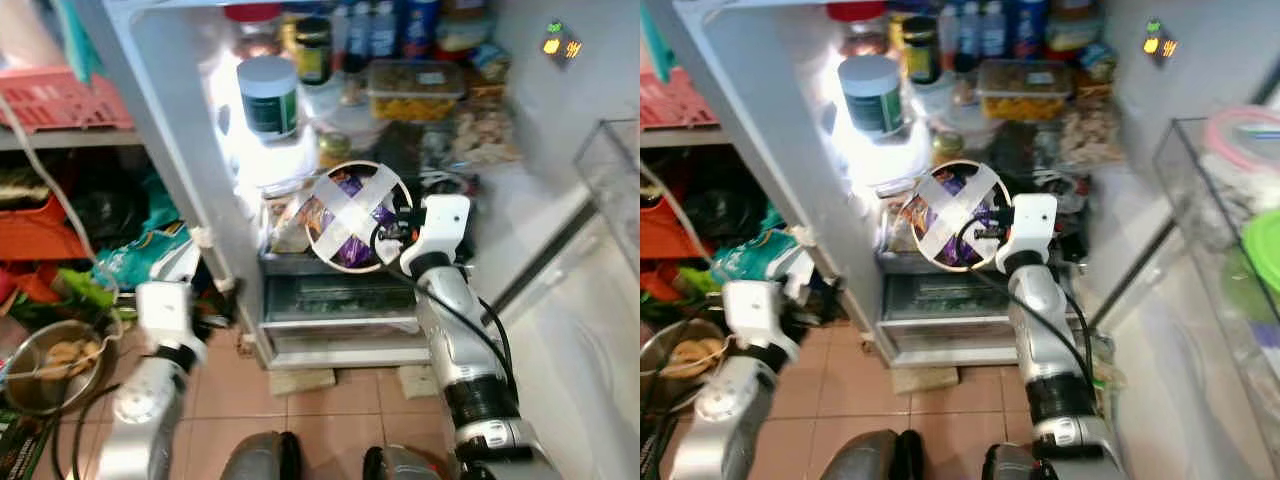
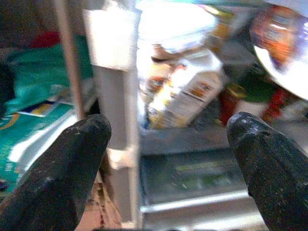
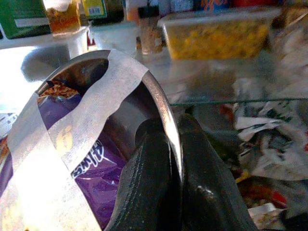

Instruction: Restocking fridge

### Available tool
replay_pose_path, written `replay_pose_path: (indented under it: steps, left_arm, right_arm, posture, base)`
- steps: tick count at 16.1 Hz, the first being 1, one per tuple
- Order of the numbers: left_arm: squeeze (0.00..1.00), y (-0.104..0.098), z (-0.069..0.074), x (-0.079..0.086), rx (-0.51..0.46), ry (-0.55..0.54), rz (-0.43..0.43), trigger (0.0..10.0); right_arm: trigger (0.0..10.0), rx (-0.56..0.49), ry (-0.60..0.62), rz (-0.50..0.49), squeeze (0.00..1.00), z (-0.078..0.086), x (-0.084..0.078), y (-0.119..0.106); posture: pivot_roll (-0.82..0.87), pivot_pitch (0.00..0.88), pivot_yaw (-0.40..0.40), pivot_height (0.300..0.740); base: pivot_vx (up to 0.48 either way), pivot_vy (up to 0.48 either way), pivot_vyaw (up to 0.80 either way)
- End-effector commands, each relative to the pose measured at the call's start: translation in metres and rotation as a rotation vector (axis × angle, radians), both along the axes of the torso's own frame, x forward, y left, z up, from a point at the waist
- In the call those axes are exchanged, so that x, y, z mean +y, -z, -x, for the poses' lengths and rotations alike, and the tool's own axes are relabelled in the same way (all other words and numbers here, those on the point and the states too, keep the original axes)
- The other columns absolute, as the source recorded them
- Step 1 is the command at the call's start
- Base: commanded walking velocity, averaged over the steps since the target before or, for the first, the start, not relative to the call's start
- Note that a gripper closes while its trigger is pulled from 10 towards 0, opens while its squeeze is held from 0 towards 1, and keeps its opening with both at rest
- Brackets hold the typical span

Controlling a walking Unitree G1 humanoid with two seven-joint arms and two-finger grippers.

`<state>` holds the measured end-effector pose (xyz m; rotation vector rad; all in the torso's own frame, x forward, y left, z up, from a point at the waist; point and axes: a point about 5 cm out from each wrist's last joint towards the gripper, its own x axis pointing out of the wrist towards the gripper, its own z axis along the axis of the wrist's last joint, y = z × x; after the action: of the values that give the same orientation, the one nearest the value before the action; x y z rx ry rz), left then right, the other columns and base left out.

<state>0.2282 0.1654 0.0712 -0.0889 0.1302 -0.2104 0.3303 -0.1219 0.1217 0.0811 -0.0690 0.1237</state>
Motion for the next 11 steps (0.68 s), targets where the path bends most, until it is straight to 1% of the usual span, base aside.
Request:
replay_pose_path:
  steps: [1, 2, 4, 5, 7, 8, 9, 10, 11]
  left_arm:
    - [0.00, -0.002, 0.004, -0.001, 0.019, 0.040, -0.030, 10.0]
    - [0.00, 0.000, 0.008, -0.003, 0.060, 0.067, -0.049, 10.0]
    - [0.00, 0.003, 0.020, -0.003, 0.122, 0.061, -0.035, 10.0]
    - [0.00, 0.003, 0.024, 0.000, 0.138, 0.048, -0.044, 10.0]
    - [0.00, 0.002, 0.026, 0.000, 0.141, 0.053, -0.052, 10.0]
    - [0.00, 0.001, 0.028, -0.001, 0.152, 0.058, -0.061, 10.0]
    - [0.00, 0.000, 0.030, -0.001, 0.163, 0.059, -0.064, 10.0]
    - [0.00, -0.001, 0.035, -0.001, 0.177, 0.057, -0.068, 10.0]
    - [0.00, -0.002, 0.038, 0.000, 0.184, 0.048, -0.068, 10.0]
  right_arm:
    - [10.0, -0.038, 0.016, -0.031, 0.00, -0.005, 0.000, -0.009]
    - [10.0, -0.049, 0.020, -0.037, 0.00, -0.011, 0.003, -0.014]
    - [10.0, -0.079, 0.032, -0.091, 0.00, -0.025, 0.010, -0.031]
    - [10.0, -0.092, 0.035, -0.120, 0.00, -0.032, 0.014, -0.039]
    - [10.0, -0.093, 0.041, -0.139, 0.00, -0.037, 0.016, -0.045]
    - [10.0, -0.091, 0.051, -0.165, 0.00, -0.042, 0.018, -0.050]
    - [10.0, -0.092, 0.061, -0.174, 0.00, -0.046, 0.019, -0.054]
    - [10.0, -0.092, 0.080, -0.205, 0.00, -0.053, 0.020, -0.062]
    - [10.0, -0.075, 0.101, -0.221, 0.00, -0.058, 0.019, -0.066]
  posture:
    - [0.17, 0.141, 0.075, 0.740]
    - [0.17, 0.142, 0.077, 0.740]
    - [0.19, 0.155, 0.087, 0.740]
    - [0.20, 0.161, 0.090, 0.740]
    - [0.21, 0.173, 0.091, 0.740]
    - [0.21, 0.183, 0.089, 0.740]
    - [0.22, 0.191, 0.086, 0.740]
    - [0.22, 0.201, 0.081, 0.740]
    - [0.23, 0.209, 0.077, 0.740]
  base:
    - [0.000, 0.000, 0.00]
    - [0.000, 0.000, 0.00]
    - [0.000, 0.000, 0.00]
    - [0.000, 0.000, 0.00]
    - [0.000, 0.000, 0.00]
    - [0.000, 0.000, 0.00]
    - [0.000, 0.000, 0.00]
    - [0.000, 0.000, 0.00]
    - [0.000, 0.000, 0.00]
